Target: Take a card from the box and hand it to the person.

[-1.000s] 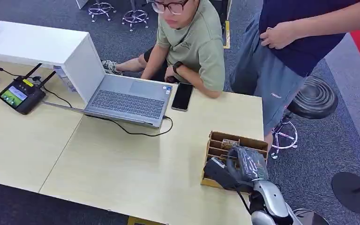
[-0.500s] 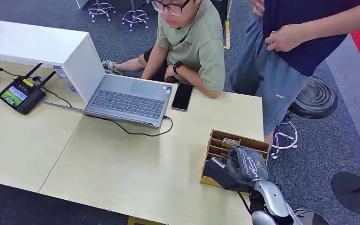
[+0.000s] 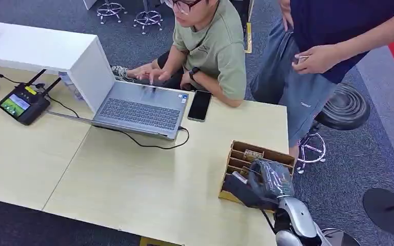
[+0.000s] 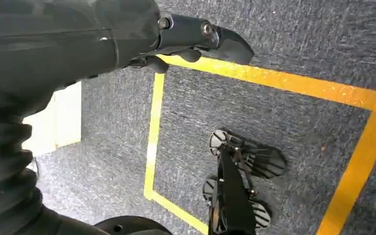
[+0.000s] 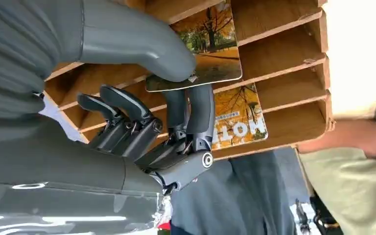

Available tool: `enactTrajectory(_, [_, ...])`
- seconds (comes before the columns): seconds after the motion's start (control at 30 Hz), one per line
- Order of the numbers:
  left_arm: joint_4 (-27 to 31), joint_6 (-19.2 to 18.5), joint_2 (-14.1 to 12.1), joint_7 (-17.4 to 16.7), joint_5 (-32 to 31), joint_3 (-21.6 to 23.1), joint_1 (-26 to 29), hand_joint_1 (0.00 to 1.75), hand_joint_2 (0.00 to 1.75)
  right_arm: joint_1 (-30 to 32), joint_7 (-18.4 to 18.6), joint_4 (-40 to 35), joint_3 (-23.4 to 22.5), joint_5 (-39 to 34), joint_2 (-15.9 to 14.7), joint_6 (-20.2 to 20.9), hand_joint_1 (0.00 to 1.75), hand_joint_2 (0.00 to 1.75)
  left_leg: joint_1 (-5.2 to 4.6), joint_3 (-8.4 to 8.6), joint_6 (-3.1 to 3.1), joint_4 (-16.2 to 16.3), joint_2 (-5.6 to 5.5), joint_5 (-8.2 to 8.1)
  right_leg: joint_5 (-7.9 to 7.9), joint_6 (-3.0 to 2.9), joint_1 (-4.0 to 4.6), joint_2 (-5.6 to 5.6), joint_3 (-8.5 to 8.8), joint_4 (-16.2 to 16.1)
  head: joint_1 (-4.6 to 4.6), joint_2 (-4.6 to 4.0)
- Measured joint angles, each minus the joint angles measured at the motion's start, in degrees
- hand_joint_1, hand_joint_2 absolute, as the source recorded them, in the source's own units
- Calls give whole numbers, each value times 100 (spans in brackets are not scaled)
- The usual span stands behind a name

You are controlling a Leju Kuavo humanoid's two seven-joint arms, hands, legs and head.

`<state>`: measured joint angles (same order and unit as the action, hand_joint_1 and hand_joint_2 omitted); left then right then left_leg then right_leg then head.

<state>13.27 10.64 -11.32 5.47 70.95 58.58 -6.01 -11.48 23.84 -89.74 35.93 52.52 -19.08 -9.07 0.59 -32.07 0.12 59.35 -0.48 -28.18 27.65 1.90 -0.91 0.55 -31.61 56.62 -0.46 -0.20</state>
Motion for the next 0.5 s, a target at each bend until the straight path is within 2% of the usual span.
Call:
enactTrajectory(0.3, [0,76,-9,-35,109,-30,1,0,175,63,122,-260,-195,240,-74,-135,175,175,0,0,0,1,0,0,0,0,0,0,-1,0,-2,0])
enactTrajectory(0.5, [0,122,-9,-103,127,-35,6,0,175,118,252,-843,-419,540,-210,-269,175,175,-1,0,0,1,1,0,0,0,0,-1,-1,0,0,0])
